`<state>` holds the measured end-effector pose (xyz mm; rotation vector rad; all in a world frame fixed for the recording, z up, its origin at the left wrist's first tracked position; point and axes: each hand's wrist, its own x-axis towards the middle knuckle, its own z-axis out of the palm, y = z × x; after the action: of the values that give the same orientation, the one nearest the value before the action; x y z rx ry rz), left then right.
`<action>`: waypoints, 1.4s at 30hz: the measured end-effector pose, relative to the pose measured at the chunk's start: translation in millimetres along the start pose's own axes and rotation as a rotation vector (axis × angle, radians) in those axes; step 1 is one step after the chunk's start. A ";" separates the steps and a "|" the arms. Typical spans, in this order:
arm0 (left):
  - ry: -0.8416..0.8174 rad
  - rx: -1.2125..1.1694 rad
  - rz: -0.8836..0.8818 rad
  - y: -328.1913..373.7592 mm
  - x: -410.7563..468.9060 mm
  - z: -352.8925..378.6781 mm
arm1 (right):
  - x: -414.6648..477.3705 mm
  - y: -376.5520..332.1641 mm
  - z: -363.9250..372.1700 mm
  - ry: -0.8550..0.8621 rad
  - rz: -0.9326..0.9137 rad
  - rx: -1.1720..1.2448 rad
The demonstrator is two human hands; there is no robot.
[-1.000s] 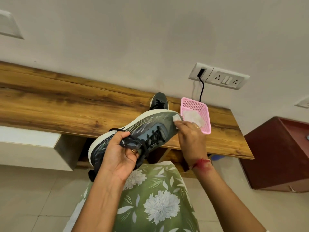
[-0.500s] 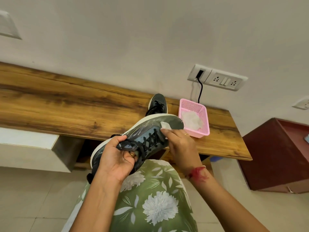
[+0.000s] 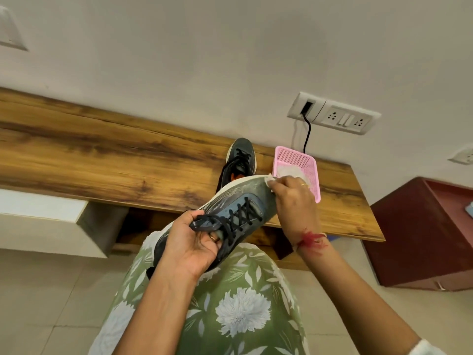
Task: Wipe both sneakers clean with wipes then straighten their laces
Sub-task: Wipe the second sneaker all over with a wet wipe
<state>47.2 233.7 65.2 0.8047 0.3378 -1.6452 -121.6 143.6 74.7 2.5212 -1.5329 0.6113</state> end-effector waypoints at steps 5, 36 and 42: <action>0.033 -0.051 0.045 11.5 3.6 -10.0 | -28.9 -14.3 7.4 -0.202 -0.074 0.150; 0.077 -0.055 0.009 8.8 4.9 -7.8 | -42.7 -18.9 28.2 -0.094 0.054 0.276; 0.037 -0.080 -0.022 -0.8 0.1 -2.4 | -21.8 0.7 22.8 0.058 0.056 0.111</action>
<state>47.2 235.3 63.3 0.7741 0.4371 -1.6281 -124.7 154.0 45.1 2.5224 -1.5960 0.7916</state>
